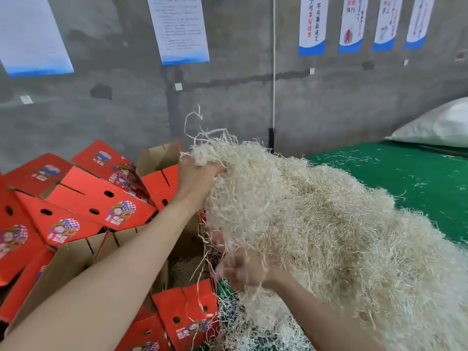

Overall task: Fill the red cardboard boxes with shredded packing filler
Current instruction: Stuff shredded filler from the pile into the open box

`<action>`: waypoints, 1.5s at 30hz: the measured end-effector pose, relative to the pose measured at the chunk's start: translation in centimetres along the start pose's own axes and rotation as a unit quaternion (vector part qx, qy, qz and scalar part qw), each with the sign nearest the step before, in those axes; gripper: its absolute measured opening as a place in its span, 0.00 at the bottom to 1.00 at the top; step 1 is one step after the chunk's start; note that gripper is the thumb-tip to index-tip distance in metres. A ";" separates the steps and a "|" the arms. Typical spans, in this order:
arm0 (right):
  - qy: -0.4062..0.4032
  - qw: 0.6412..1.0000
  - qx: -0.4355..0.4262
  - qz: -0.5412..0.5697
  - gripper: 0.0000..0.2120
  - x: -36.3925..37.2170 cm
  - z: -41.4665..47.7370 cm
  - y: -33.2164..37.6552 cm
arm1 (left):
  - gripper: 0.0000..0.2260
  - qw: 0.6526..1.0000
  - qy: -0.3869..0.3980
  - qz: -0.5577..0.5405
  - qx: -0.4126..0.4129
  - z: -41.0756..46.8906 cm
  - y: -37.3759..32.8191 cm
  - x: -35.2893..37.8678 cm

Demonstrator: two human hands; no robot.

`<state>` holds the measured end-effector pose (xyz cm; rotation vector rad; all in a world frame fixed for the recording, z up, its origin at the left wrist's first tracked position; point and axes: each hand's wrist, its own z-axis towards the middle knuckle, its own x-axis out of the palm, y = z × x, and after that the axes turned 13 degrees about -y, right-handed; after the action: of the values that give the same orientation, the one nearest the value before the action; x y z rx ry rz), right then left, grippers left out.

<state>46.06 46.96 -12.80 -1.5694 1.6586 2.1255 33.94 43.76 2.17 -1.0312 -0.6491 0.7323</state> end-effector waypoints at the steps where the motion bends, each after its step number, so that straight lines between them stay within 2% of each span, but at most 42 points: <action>1: -0.014 0.999 0.001 -0.046 0.13 1.2 0.6 -0.9 | 0.15 0.999 0.004 0.011 0.037 -0.3 -0.2 -0.5; 3: -0.069 0.986 -0.013 -0.150 0.09 2.5 1.8 -3.9 | 0.17 0.997 -0.004 0.013 0.077 -0.3 0.1 -1.2; 5: -0.118 0.973 0.044 -0.191 0.11 2.3 2.6 -7.7 | 0.18 0.995 -0.031 -0.012 0.089 0.2 0.3 -1.8; 7: -0.128 0.961 0.100 -0.224 0.09 1.8 2.2 -11.1 | 0.20 0.993 -0.070 -0.031 0.090 0.5 -0.2 -2.0; 9: -0.125 0.954 0.142 -0.231 0.07 1.4 1.6 -13.0 | 0.17 0.993 -0.070 -0.065 0.072 0.5 -1.1 -1.9; 11: -0.093 0.965 0.120 -0.213 0.06 0.7 1.4 -12.4 | 0.14 0.993 -0.063 -0.079 0.064 0.4 -1.8 -1.6; 13: -0.097 0.989 0.078 -0.076 0.21 -1.0 1.5 -9.5 | 0.07 0.994 -0.057 -0.090 0.032 0.1 -2.2 -1.3; 15: -0.114 0.991 0.011 0.073 0.40 -3.7 0.5 -5.2 | 0.13 0.996 -0.043 -0.077 -0.003 -0.3 -2.2 -1.0; 17: -0.119 0.974 -0.022 0.194 0.58 -5.5 -0.5 -1.2 | 0.16 0.997 -0.039 -0.064 -0.012 -0.7 -2.2 -0.6; 19: -0.130 0.955 -0.005 0.265 0.66 -4.8 -1.5 1.9 | 0.23 0.997 -0.046 -0.056 -0.037 -1.4 -2.3 -0.2; 20: -0.132 0.951 -0.002 0.279 0.62 -3.6 -1.4 3.0 | 0.29 0.996 -0.047 -0.058 -0.056 -1.8 -2.4 0.0; 21: -0.125 0.947 -0.018 0.296 0.52 -2.0 -1.1 3.9 | 0.31 0.995 -0.047 -0.065 -0.065 -2.1 -2.4 0.1; 23: -0.151 0.930 -0.032 0.332 0.22 1.1 -0.3 5.4 | 0.26 0.994 -0.039 -0.083 -0.064 -2.3 -2.1 -0.2; 24: -0.186 0.908 -0.005 0.375 0.13 2.0 0.1 5.6 | 0.23 0.993 -0.033 -0.094 -0.067 -2.3 -2.0 -0.6; 25: -0.219 0.869 0.047 0.441 0.04 2.1 0.6 5.6 | 0.22 0.992 -0.027 -0.101 -0.076 -2.1 -1.8 -1.1; 26: -0.231 0.813 0.110 0.523 0.02 1.5 0.9 5.6 | 0.22 0.990 -0.025 -0.103 -0.090 -1.9 -1.7 -1.9; 27: -0.217 0.747 0.153 0.610 0.05 0.6 1.1 5.5 | 0.20 0.989 -0.027 -0.103 -0.098 -1.7 -1.6 -2.8; 28: -0.194 0.676 0.166 0.691 0.08 -0.5 0.9 5.5 | 0.15 0.988 -0.034 -0.106 -0.103 -1.4 -1.5 -3.9; 29: -0.173 0.622 0.167 0.745 0.11 -1.7 0.6 5.9 | 0.09 0.988 -0.045 -0.107 -0.106 -0.9 -1.2 -5.1; 30: -0.151 0.590 0.169 0.775 0.13 -2.8 0.0 6.8 | 0.07 0.987 -0.062 -0.099 -0.115 -0.5 -1.1 -6.3; 31: -0.123 0.583 0.165 0.786 0.14 -3.5 -0.6 7.8 | 0.07 0.986 -0.073 -0.086 -0.121 -0.2 -1.0 -7.5; 34: -0.067 0.611 0.153 0.774 0.15 -4.3 -2.0 12.0 | 0.13 0.988 -0.077 -0.060 -0.123 -0.2 -1.0 -11.6; 35: -0.039 0.629 0.141 0.763 0.17 -3.9 -2.3 13.2 | 0.09 0.989 -0.078 -0.058 -0.107 -0.4 -1.0 -13.1; 36: -0.007 0.661 0.128 0.739 0.20 -3.3 -2.5 14.4 | 0.03 0.991 -0.074 -0.055 -0.093 -0.8 -1.2 -14.7; 38: 0.048 0.744 0.088 0.661 0.23 -0.9 -3.4 16.4 | 0.07 0.993 -0.065 -0.045 -0.086 -2.2 -1.7 -17.6; 40: 0.100 0.786 0.072 0.606 0.19 1.5 -4.7 17.8 | 0.12 0.991 -0.059 -0.035 -0.111 -3.8 -1.7 -20.5; 41: 0.116 0.799 0.068 0.587 0.13 2.9 -5.4 18.3 | 0.14 0.990 -0.059 -0.035 -0.120 -4.6 -1.2 -22.3; 42: 0.126 0.806 0.064 0.574 0.05 4.1 -6.2 18.6 | 0.11 0.989 -0.062 -0.033 -0.127 -5.5 -0.8 -23.7; 43: 0.131 0.807 0.068 0.571 0.06 5.3 -7.0 18.5 | 0.06 0.990 -0.063 -0.025 -0.125 -6.5 -0.4 -25.0; 44: 0.139 0.814 0.072 0.559 0.11 6.5 -7.4 18.4 | 0.03 0.990 -0.068 -0.016 -0.122 -7.4 0.3 -26.3; 45: 0.147 0.823 0.080 0.542 0.12 7.8 -7.4 18.0 | 0.04 0.988 -0.076 -0.007 -0.133 -8.1 1.1 -27.4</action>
<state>37.30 29.63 -4.89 -0.9732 3.3099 1.9462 23.56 18.30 -5.52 -1.2200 -0.9039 0.7296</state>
